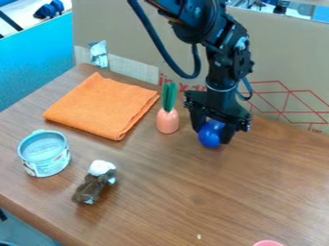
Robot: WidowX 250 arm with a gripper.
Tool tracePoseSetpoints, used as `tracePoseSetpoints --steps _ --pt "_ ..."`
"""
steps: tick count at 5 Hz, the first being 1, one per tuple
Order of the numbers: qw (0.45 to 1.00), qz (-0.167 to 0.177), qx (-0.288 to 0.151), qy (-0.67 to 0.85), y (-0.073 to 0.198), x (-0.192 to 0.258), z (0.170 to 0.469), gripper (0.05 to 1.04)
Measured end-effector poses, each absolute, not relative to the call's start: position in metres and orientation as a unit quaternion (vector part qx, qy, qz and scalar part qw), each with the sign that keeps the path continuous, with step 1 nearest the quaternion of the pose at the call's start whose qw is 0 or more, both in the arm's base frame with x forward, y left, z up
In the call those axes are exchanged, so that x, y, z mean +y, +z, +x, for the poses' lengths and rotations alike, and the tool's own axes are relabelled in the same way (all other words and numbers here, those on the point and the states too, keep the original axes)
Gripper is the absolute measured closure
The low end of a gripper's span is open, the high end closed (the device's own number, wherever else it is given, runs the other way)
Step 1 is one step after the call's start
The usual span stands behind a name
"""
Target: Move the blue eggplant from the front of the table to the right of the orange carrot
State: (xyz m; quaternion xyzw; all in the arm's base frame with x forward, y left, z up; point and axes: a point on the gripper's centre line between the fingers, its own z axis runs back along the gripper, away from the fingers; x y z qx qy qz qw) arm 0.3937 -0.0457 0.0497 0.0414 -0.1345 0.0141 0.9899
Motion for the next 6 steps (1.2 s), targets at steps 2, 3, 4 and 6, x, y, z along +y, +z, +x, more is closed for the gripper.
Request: tracePoseSetpoints --steps 2,3,4,6 --pt "0.991 0.039 -0.126 0.008 0.0498 -0.0439 0.4020 0.280" --pt "0.992 0.028 -0.124 0.009 0.0504 -0.0436 0.4021 0.235" --pt "0.993 0.026 -0.116 0.003 0.0478 -0.0427 0.3993 0.068" --pt "0.994 0.031 -0.106 -0.009 0.0465 -0.0413 0.3959 0.076"
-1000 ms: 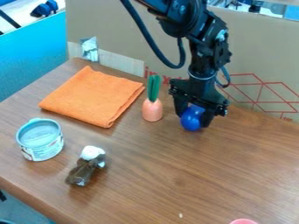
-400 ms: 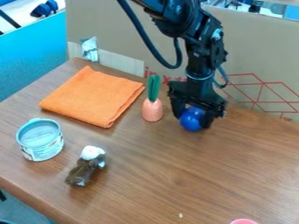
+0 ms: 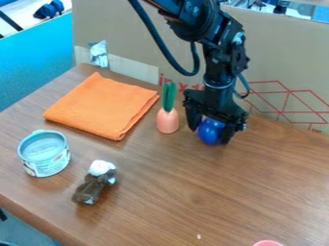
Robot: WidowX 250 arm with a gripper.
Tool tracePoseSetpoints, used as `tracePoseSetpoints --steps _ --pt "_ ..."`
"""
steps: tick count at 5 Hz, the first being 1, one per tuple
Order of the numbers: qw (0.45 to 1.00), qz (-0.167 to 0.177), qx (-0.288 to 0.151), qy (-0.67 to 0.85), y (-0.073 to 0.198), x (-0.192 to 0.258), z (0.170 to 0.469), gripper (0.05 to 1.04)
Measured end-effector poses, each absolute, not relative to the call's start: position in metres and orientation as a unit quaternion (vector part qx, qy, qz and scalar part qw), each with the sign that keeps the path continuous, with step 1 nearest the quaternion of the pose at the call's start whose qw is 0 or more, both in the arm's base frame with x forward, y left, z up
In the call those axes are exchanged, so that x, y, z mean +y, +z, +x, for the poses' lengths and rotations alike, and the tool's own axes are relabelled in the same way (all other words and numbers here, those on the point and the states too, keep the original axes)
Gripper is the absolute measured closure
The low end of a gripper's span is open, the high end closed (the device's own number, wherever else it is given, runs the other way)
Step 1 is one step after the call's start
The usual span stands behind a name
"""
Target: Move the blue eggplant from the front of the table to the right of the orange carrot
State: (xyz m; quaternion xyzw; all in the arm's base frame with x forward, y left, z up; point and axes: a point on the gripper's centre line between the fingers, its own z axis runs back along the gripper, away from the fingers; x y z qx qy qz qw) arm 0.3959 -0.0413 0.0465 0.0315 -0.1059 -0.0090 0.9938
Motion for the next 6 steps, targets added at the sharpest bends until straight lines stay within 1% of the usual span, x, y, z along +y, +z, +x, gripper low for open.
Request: tracePoseSetpoints --steps 1,2,3,4,5,6 --pt "0.993 0.040 -0.108 -0.018 0.054 -0.041 0.391 0.076" --pt "0.991 0.047 -0.118 -0.034 0.075 -0.048 0.376 0.076" --pt "0.990 0.039 -0.127 -0.053 0.093 -0.052 0.348 0.076" --pt "0.988 0.004 -0.129 -0.085 0.110 -0.058 0.312 0.076" --pt "0.986 -0.023 -0.086 -0.139 0.112 -0.068 0.265 0.076" --pt "0.979 -0.029 -0.071 -0.187 0.111 -0.090 0.225 0.076"
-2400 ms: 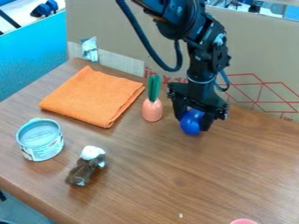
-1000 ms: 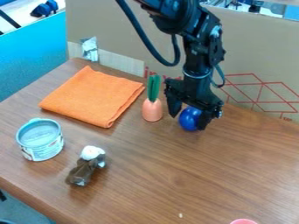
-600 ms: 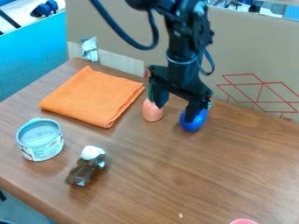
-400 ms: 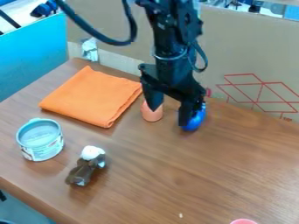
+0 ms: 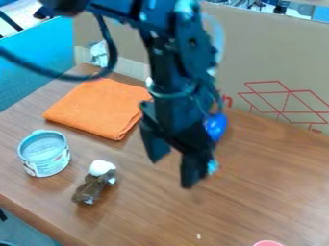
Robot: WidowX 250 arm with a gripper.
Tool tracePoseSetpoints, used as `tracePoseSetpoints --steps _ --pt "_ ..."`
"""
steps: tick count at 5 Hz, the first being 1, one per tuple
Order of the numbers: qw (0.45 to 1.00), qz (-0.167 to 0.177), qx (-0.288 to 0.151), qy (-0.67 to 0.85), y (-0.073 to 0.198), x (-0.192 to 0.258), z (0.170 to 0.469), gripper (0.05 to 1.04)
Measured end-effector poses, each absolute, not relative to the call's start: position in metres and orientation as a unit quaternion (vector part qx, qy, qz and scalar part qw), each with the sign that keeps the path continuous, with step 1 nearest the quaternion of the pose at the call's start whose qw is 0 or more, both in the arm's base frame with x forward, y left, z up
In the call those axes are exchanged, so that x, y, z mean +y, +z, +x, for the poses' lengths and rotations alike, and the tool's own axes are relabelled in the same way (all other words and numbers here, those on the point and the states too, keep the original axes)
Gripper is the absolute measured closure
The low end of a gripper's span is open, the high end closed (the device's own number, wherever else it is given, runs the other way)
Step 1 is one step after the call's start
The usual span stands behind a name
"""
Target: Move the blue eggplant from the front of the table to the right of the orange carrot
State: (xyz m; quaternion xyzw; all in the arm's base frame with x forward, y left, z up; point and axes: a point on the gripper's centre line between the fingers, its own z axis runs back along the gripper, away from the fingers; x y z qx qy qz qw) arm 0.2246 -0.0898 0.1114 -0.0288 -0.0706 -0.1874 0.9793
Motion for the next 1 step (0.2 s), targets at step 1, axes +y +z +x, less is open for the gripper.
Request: tracePoseSetpoints --steps 1 --pt "0.977 -0.022 -0.056 -0.203 0.1114 -0.1005 0.2141 0.076"
